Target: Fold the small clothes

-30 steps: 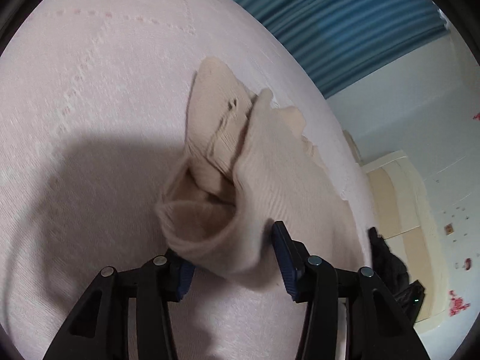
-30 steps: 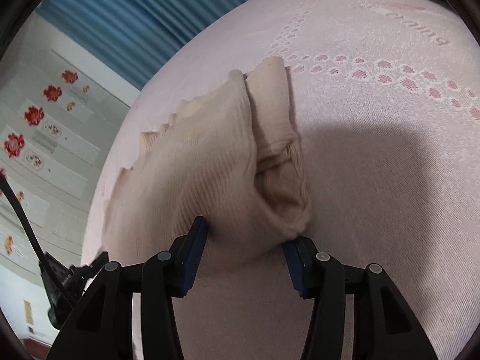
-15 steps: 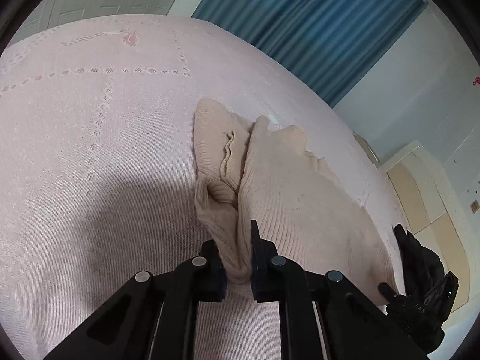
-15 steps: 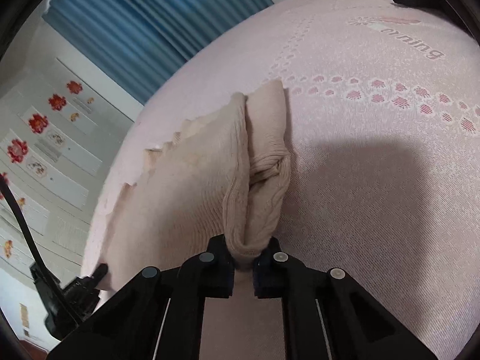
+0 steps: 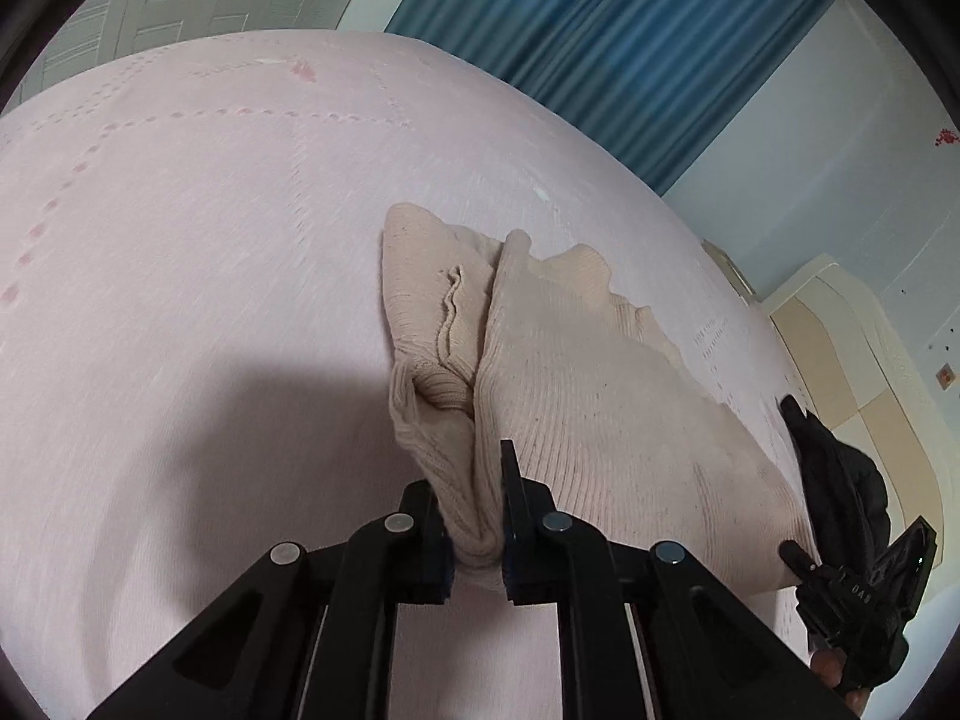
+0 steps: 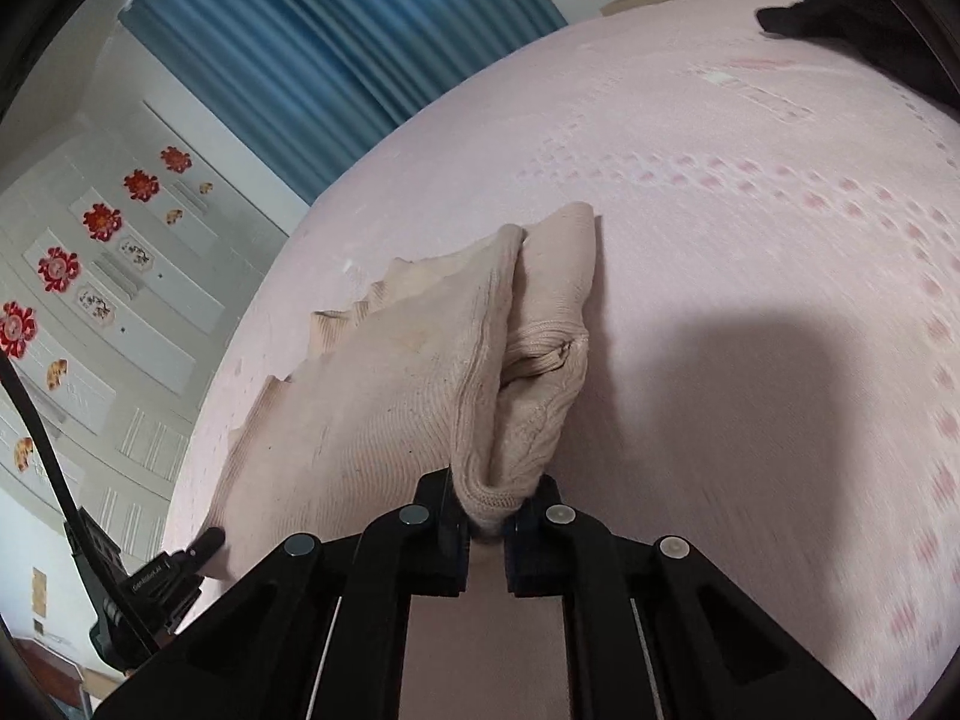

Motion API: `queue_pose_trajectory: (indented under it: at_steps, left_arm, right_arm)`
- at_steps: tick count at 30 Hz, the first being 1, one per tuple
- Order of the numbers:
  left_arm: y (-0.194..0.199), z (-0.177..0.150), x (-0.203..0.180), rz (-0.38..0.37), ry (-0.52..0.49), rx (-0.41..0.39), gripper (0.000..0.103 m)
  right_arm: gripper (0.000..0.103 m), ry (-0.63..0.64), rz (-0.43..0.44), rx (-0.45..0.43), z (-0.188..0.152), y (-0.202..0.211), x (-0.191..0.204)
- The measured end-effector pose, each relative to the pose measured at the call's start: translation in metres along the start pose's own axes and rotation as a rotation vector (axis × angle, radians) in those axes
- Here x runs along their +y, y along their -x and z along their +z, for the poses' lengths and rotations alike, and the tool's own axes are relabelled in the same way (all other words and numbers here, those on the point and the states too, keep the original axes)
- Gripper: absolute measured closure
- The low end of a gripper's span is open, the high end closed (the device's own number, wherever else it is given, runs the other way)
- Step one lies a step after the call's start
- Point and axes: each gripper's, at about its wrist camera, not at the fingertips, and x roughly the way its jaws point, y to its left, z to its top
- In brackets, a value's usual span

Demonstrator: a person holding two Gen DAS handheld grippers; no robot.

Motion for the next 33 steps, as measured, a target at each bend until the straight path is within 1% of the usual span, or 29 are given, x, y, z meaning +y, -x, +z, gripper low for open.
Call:
queue_pose_trajectory:
  at_steps: [3,6,9,11,12,14,16,17,20,23,26,28,29,31,33]
  left_arm:
    - [0.019,-0.017,-0.001,0.01,-0.038,0.009,0.092]
    - [0.033,-0.029,0.003,0.003,-0.048,0.027,0.091]
    - [0.034,-0.029,0.007,0.033,-0.046,0.039,0.086]
    - [0.033,-0.022,0.009,0.048,-0.031,0.027,0.079]
    - [0.036,-0.021,0.014,0.063,-0.027,0.015,0.078]
    - [0.039,-0.013,0.015,0.094,-0.028,-0.024,0.065]
    - [0.047,-0.013,0.013,0.078,-0.035,-0.058,0.063]
    - [0.045,-0.006,0.01,0.067,-0.042,-0.063,0.062]
    - [0.032,0.017,-0.004,0.049,-0.078,-0.067,0.062]
    - [0.014,0.036,-0.02,0.031,-0.112,-0.05,0.062]
    - [-0.013,0.057,-0.038,0.045,-0.154,-0.038,0.062]
    - [-0.03,0.066,-0.044,0.081,-0.17,-0.049,0.062]
    - [-0.039,0.069,-0.045,0.101,-0.172,-0.046,0.063]
    - [-0.053,0.067,-0.043,0.119,-0.172,-0.013,0.064]
    - [-0.07,0.065,-0.037,0.127,-0.167,0.039,0.066]
  right_arm:
    - [0.095,0.003,0.007,0.008,-0.016,0.025,-0.004]
    - [0.095,0.037,-0.023,0.022,-0.033,0.044,-0.005]
    - [0.093,0.092,-0.07,0.053,-0.045,0.05,-0.002]
    - [0.083,0.134,-0.108,0.037,-0.05,0.056,0.0]
    - [0.081,0.161,-0.122,0.027,-0.05,0.06,0.003]
    - [0.078,0.205,-0.132,0.002,-0.046,0.066,0.01]
    - [0.071,0.25,-0.156,-0.047,-0.038,0.067,0.019]
    - [0.069,0.271,-0.172,-0.068,-0.035,0.067,0.023]
    - [0.069,0.316,-0.201,-0.09,-0.011,0.049,0.031]
    - [0.069,0.274,-0.199,-0.084,0.016,0.02,0.032]
    - [0.069,0.235,-0.229,-0.046,0.039,-0.013,0.029]
    - [0.072,0.213,-0.241,-0.021,0.049,-0.031,0.026]
    - [0.077,0.203,-0.238,-0.005,0.053,-0.041,0.023]
    - [0.081,0.194,-0.226,0.018,0.053,-0.055,0.019]
    - [0.081,0.219,-0.261,0.041,0.048,-0.068,0.017]
